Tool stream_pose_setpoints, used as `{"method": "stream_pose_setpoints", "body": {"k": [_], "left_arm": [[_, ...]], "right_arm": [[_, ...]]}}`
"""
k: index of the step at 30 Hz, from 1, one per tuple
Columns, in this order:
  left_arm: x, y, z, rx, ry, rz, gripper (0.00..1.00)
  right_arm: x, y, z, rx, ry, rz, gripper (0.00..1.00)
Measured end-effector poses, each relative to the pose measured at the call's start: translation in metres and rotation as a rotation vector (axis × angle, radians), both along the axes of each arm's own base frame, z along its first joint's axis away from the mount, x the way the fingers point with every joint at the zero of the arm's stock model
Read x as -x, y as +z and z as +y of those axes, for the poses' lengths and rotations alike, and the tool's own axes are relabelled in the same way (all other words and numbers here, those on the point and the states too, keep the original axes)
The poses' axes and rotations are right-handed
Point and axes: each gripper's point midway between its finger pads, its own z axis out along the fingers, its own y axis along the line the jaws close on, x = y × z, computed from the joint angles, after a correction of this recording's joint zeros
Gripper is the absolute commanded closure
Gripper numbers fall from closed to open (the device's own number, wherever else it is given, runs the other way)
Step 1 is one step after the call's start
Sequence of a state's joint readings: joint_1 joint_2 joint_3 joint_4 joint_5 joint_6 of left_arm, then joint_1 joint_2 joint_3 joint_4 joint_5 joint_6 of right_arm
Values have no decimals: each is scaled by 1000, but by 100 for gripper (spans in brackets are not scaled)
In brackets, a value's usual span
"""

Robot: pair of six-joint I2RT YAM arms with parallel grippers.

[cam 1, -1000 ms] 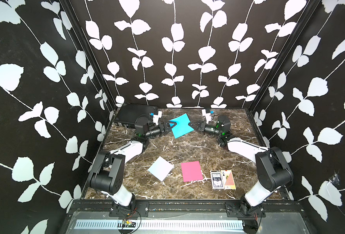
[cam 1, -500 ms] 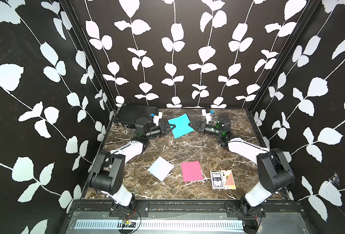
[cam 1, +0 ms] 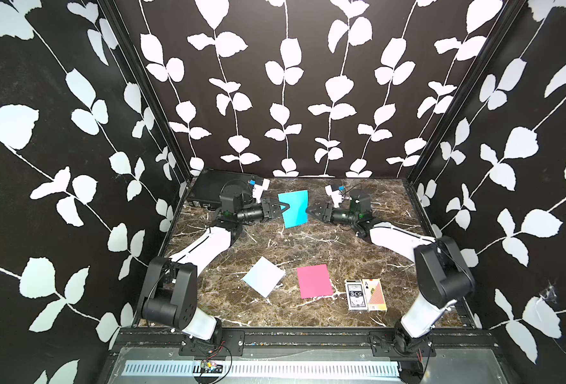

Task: Fold the square paper along the opposite sides
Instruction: Fold the paper.

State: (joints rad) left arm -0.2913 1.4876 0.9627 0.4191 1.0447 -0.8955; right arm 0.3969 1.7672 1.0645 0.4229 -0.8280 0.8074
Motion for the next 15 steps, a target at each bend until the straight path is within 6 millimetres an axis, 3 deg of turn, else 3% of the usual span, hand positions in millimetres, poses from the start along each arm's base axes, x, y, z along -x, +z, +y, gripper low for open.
{"method": "stream_pose_setpoints", "body": {"k": [4,7,15], "left_arm": [[10,12,-1,21,-45,-39,100],[12,16,-2,32,-64,-53,100],[16,20,-3,41,-88,-78,100]], "right_arm": [[-8,-28,6,-17,9,56,37],[-9,-34,12,-45,25,76,36],[-5,6,19,-173,72,8,39]]}}
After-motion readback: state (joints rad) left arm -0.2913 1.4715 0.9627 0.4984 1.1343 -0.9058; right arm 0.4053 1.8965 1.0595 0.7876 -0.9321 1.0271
